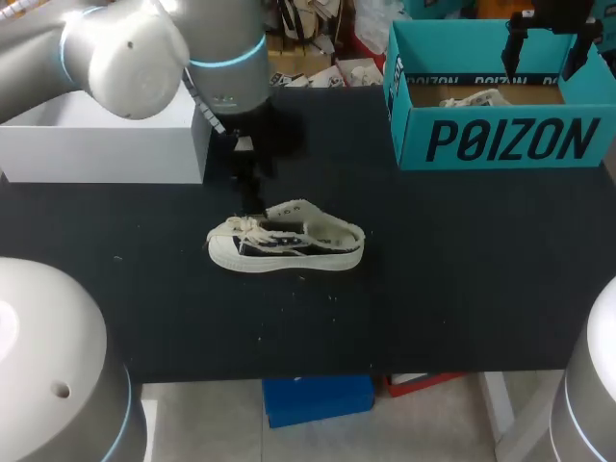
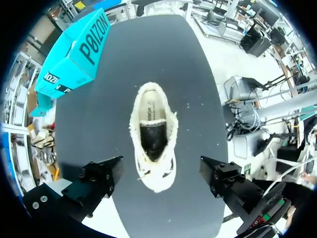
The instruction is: Take the shoe out of the shoebox, open the shoe tongue, remove and reinsert the insole, then place the shoe into the shoebox
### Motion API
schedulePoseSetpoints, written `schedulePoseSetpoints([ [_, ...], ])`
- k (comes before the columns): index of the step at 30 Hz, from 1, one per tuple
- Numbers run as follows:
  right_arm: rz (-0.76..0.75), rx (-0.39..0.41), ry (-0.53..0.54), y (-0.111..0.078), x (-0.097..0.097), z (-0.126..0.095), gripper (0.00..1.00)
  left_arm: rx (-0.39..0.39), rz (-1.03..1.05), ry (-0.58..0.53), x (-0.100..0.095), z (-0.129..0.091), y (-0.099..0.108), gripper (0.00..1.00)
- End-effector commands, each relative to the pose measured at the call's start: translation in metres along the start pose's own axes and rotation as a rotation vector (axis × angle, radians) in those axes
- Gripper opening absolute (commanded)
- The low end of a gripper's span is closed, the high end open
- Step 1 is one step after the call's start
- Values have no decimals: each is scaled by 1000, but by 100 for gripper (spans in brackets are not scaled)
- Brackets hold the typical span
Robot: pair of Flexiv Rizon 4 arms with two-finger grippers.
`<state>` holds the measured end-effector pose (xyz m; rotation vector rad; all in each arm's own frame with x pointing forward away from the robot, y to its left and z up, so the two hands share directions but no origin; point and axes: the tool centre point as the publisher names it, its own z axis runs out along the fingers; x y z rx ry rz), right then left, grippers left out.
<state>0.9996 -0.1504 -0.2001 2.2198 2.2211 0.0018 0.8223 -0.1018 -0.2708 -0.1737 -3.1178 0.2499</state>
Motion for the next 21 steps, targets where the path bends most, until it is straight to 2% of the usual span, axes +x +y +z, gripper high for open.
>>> schedulePoseSetpoints([
  [1, 0, 1, 0, 0, 0, 0, 100, 215, 1, 20, 1, -13, 42, 100],
  [3, 0, 1, 0, 0, 0, 0, 100, 266, 18, 29, 2, -18, 50, 100],
  [5, 0, 1, 0, 0, 0, 0, 100, 259, 36, 30, 3, -22, 57, 100],
  [21, 0, 1, 0, 0, 0, 0, 100, 259, 36, 30, 3, -22, 57, 100],
])
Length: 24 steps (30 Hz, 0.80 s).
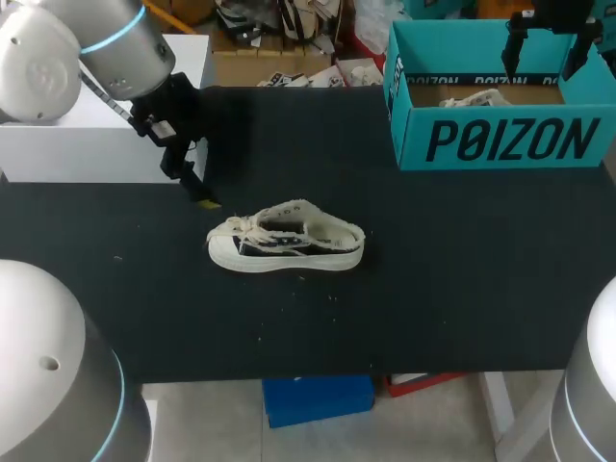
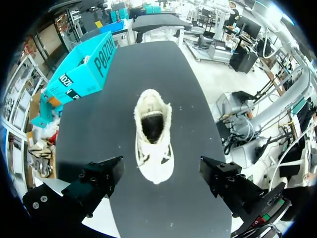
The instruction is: Take the shoe out of the shoebox, open the shoe tongue, remove and reinsert the insole, then place the shoe into the shoebox
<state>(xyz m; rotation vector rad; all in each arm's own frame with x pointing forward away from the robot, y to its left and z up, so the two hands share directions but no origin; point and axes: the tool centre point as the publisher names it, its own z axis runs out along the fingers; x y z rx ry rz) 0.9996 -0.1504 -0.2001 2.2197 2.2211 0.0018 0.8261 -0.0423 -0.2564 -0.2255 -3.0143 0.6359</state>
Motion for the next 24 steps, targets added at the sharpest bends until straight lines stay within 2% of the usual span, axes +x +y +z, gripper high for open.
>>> schedulePoseSetpoints([
  [1, 0, 1, 0, 0, 0, 0, 100, 39, -1, -17, -1, -6, 7, 100],
  [6, 0, 1, 0, 0, 0, 0, 100, 172, -45, -14, 3, -19, 33, 100],
  [11, 0, 1, 0, 0, 0, 0, 100, 256, -36, -10, 10, -22, 48, 100],
  [12, 0, 1, 0, 0, 0, 0, 100, 292, -29, 1, 11, -22, 51, 100],
  [18, 0, 1, 0, 0, 0, 0, 100, 348, -27, -15, 14, -24, 63, 100],
  [24, 0, 1, 0, 0, 0, 0, 100, 402, -8, -47, 19, -23, 64, 100],
])
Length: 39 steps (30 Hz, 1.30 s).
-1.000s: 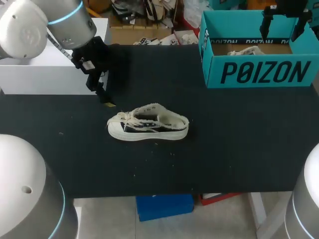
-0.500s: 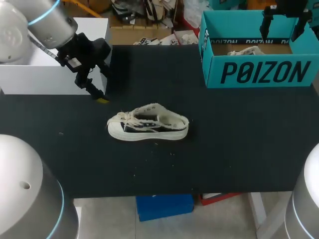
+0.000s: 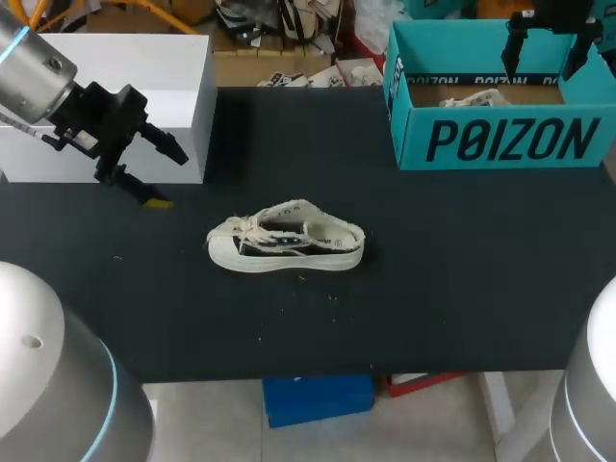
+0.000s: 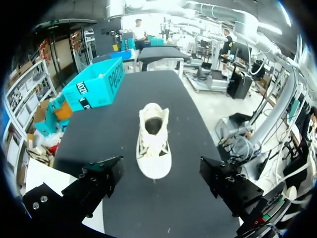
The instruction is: Take the shoe out of the shoebox, open the shoe tongue, remove and reinsert the insole, then place the shoe into the shoebox
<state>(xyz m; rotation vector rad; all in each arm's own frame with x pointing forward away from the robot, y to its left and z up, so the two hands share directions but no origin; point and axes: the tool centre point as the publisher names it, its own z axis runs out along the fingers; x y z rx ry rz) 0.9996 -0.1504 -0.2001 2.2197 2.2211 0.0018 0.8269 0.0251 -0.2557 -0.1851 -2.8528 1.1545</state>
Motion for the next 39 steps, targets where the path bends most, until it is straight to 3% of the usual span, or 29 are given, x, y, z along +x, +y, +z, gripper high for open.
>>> schedulePoseSetpoints([
  [1, 0, 1, 0, 0, 0, 0, 100, 53, 7, -30, 10, 3, 5, 100],
  [11, 0, 1, 0, 0, 0, 0, 100, 39, -16, -18, 9, 14, -3, 100],
  [35, 0, 1, 0, 0, 0, 0, 100, 39, -16, -18, 9, 14, -3, 100],
  [39, -123, 24, -51, 14, 22, 1, 100, 39, -16, -18, 9, 14, -3, 100],
])
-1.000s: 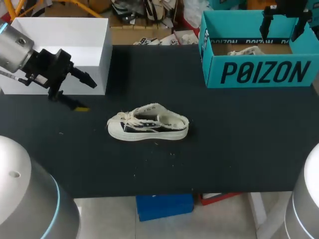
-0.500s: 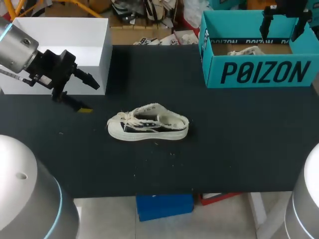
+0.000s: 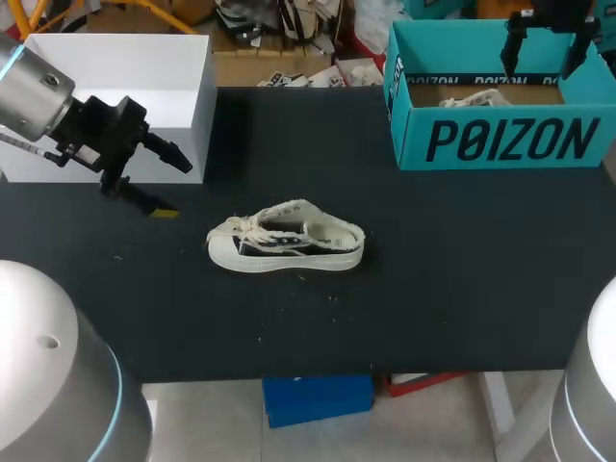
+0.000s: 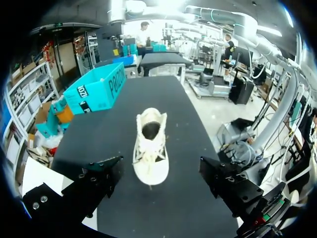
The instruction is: Take the shoe out of the shoebox, open the shoe tongue, remove and reinsert the insole, then place the shoe into the shoebox
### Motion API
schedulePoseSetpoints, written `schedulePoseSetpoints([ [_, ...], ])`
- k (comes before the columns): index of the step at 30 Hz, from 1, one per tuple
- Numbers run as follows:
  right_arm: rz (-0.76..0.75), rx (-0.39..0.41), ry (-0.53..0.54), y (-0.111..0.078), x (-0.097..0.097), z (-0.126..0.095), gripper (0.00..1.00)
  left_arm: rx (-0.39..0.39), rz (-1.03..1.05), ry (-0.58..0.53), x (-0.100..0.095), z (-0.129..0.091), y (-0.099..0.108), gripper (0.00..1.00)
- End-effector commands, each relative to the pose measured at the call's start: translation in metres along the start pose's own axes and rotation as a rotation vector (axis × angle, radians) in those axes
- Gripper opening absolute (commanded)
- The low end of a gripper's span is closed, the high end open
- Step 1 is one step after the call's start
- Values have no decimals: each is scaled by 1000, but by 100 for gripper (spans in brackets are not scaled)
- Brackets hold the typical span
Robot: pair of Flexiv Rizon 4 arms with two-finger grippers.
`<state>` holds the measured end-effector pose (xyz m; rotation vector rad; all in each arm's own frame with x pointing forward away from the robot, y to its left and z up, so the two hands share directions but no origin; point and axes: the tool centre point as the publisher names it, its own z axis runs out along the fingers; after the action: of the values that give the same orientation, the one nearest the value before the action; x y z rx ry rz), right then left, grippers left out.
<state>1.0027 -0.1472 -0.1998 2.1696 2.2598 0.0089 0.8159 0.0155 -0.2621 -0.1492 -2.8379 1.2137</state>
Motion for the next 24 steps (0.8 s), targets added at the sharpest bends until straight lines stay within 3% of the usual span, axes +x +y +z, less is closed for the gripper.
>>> schedulePoseSetpoints([
  [1, -109, 28, -53, 11, 23, 2, 100, 0, 2, -1, 0, 1, 1, 100],
  [6, -279, -24, -92, -12, 56, 5, 100, 0, 2, -1, 0, 1, 1, 100],
  [11, -459, -161, -91, -45, 87, -4, 100, 0, 2, -1, 0, 1, 1, 100],
  [14, -596, -153, -83, -67, 105, -12, 100, 0, 2, -1, 0, 1, 1, 100],
  [24, -596, -153, -83, -67, 105, -12, 100, 0, 2, -1, 0, 1, 1, 100],
])
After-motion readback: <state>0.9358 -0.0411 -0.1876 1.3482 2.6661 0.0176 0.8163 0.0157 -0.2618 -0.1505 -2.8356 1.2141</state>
